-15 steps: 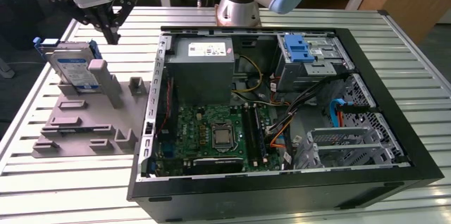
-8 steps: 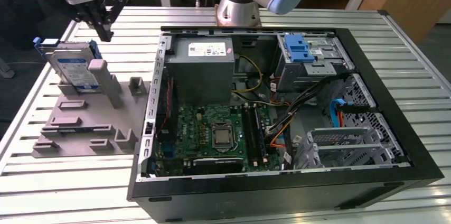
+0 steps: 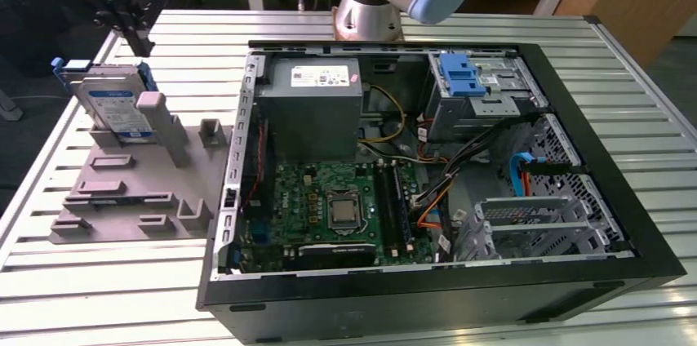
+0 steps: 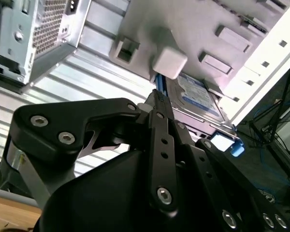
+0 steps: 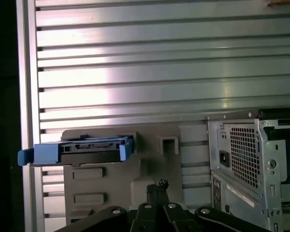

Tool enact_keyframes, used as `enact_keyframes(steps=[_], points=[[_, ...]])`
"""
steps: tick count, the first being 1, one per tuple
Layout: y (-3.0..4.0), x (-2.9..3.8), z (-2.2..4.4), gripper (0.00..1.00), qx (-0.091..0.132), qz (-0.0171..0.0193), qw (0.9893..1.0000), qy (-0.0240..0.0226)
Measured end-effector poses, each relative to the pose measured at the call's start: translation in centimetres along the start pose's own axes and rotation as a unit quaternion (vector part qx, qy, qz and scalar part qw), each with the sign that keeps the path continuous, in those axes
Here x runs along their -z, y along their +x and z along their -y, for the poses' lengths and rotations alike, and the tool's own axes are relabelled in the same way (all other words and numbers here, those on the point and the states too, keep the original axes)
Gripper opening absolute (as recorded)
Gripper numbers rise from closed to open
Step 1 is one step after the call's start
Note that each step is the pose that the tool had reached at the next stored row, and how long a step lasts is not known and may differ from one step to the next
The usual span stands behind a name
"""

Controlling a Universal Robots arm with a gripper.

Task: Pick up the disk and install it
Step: 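Reach for the disk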

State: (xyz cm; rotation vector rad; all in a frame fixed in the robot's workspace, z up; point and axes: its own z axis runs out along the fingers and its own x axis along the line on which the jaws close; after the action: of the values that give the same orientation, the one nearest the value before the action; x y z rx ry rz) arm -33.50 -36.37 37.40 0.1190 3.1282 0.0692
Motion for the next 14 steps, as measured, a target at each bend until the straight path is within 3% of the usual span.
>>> enact_keyframes(steps=[10,14], points=[[4.18,-0.32,-0.84,0.11,0.000,-0.0009,1.0000,0.0000],[5.61,-0.60,-0.85,0.11,0.000,-0.0059,1.0000,0.0006]])
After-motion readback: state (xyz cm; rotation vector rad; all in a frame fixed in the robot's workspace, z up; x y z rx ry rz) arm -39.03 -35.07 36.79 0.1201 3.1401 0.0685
